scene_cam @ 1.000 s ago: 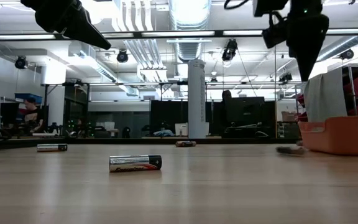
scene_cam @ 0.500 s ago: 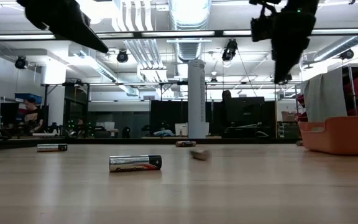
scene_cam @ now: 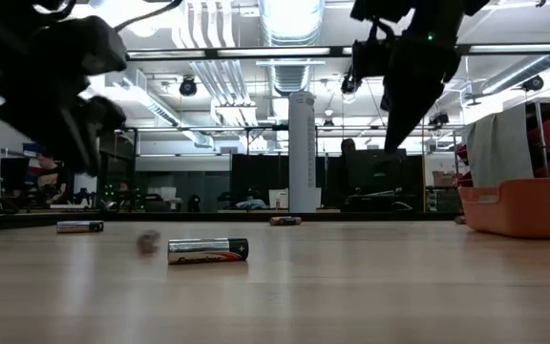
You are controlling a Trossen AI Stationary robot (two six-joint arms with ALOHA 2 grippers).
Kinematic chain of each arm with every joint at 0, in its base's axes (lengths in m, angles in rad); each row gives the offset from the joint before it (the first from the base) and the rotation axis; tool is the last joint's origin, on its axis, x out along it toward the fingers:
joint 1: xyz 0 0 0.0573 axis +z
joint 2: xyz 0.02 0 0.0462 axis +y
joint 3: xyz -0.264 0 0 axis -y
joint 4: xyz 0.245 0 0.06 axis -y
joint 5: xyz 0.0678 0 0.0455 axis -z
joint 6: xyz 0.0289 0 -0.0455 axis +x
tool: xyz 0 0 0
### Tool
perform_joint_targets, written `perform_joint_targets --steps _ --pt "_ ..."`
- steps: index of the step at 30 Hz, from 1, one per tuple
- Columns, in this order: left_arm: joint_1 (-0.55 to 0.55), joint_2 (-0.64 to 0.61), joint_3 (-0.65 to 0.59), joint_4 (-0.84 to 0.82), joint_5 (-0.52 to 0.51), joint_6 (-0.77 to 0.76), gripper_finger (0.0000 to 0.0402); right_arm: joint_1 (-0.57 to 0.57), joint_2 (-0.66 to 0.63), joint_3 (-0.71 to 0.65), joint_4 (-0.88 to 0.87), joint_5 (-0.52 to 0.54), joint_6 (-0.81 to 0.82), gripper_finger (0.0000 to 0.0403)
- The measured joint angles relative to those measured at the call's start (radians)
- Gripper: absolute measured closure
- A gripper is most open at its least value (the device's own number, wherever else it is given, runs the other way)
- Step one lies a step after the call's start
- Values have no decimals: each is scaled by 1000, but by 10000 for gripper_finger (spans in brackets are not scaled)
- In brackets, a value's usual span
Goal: Sort batteries
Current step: Put the black battery into the orange bin
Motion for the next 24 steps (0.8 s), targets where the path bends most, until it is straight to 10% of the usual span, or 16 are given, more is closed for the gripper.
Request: perform_joint_targets --steps 13,24 --pt "-97 318 35 51 137 -224 401 0 60 0 3 1 -51 394" --pt "-97 308 69 22 136 -229 401 0 60 0 22 1 -44 394"
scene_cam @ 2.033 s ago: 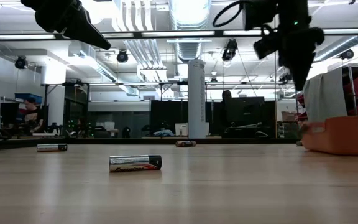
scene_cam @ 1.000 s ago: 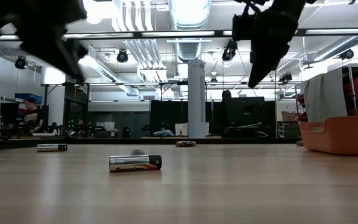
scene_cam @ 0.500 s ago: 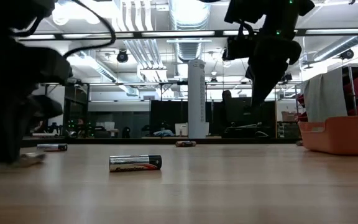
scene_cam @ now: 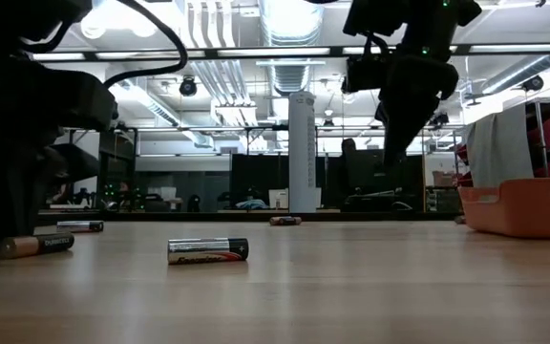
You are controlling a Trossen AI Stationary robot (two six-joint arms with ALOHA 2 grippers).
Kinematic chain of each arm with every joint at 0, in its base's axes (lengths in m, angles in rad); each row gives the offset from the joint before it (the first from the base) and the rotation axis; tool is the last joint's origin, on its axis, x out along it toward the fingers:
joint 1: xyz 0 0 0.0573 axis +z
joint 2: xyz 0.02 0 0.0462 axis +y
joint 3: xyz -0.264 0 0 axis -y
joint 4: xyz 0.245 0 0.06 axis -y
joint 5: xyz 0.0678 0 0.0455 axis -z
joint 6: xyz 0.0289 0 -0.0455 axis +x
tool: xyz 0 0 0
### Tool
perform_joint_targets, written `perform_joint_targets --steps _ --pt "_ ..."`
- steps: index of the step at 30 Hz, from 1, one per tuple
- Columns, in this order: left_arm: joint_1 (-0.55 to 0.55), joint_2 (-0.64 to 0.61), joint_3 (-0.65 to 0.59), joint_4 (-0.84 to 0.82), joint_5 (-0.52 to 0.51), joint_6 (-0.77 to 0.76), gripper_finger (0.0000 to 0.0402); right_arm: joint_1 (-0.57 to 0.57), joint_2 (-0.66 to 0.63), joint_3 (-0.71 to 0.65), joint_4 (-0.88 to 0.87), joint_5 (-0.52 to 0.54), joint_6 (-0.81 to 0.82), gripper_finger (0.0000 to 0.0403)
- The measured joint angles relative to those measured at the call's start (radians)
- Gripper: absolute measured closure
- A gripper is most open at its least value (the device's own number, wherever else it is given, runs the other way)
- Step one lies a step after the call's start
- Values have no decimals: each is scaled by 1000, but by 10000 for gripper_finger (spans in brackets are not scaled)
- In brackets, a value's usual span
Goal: Sort batteries
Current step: Put the black battery into the orange bin
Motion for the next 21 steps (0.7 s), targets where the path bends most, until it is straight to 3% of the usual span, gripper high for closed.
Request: perform_joint_targets --steps 5,14,21 --pt "0 0 21 -40 0 -1 401 12 7 0 127 0 -15 394" --pt "0 -4 127 -270 -19 16 401 78 44 0 486 -6 -68 394" --pt "0 -4 138 -300 -20 27 402 115 144 33 697 -6 -68 394"
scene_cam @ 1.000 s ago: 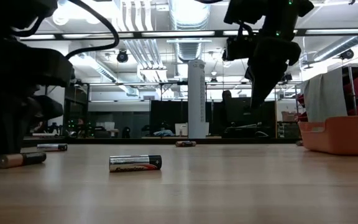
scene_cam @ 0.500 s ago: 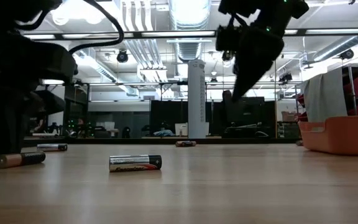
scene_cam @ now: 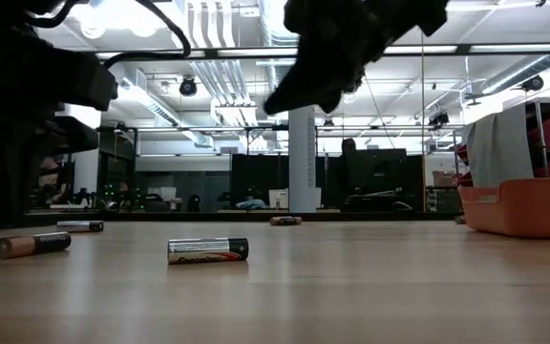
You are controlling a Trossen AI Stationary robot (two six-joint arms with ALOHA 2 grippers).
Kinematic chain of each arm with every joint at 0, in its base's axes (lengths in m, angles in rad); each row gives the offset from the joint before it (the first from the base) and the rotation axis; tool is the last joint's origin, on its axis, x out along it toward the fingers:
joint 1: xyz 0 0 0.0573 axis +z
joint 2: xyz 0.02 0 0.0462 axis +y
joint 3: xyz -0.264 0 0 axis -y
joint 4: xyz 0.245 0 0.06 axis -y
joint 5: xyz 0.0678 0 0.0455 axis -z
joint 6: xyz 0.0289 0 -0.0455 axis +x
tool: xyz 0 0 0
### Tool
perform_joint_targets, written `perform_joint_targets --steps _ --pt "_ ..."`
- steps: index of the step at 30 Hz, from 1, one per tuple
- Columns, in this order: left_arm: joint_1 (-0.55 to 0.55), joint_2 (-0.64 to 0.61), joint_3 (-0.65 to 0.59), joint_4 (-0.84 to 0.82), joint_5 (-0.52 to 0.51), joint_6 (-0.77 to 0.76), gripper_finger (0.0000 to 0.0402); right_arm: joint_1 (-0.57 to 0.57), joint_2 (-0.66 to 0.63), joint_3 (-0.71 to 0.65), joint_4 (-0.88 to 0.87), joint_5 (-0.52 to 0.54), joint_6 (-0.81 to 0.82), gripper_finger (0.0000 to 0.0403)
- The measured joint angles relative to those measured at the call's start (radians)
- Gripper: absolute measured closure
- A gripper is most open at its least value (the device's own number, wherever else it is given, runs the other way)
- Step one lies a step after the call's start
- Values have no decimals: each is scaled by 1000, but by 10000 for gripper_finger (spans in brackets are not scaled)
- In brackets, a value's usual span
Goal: Sort batteries
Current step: Put the black battery into the orange bin
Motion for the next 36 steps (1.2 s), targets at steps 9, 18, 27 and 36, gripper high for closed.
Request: perform_joint_targets --steps 9,18,27,36 --pt "-21 -70 0 -160 -8 -21 402 28 183 144 71 10 -18 394" --pt "-132 -301 -2 -174 -237 9 401 59 301 148 396 10 -15 394" --pt "-212 -452 -2 -177 -367 82 401 95 418 259 507 10 -30 394" --pt "-220 -511 72 -192 -467 164 401 99 551 543 271 10 -52 394"
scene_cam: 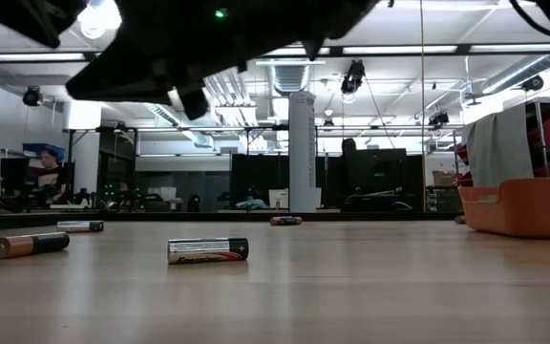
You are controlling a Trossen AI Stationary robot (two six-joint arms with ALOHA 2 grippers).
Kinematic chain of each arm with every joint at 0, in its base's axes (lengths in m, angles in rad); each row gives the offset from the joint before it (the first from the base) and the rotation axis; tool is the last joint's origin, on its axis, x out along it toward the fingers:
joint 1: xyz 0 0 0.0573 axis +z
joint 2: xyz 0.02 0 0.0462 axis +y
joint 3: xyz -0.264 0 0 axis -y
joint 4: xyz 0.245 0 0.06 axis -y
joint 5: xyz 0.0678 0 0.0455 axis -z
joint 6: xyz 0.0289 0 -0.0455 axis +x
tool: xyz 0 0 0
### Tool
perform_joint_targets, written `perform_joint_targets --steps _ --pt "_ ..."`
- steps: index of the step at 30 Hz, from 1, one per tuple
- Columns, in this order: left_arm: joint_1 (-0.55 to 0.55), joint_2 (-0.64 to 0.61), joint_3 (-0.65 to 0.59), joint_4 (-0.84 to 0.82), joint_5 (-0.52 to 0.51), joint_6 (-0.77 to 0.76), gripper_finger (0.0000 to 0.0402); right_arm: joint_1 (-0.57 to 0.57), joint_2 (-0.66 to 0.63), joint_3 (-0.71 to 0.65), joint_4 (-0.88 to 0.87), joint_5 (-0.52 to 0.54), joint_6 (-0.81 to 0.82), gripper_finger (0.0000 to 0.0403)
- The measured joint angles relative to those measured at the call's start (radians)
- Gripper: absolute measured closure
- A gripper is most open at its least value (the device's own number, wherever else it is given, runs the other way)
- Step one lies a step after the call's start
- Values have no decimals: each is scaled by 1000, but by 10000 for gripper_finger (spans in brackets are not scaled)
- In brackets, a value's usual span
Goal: Sort batteries
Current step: Put the black battery into the orange bin
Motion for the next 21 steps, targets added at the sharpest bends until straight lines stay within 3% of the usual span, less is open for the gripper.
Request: perform_joint_targets --steps 9,14,21 --pt "-3 -32 153 -235 -105 16 401 8 115 244 -239 -2 -20 394" --pt "-3 -55 187 -254 -116 59 401 10 180 382 -363 -2 -73 389" --pt "-4 -92 189 -267 -116 70 401 12 216 458 -452 -2 -114 371"
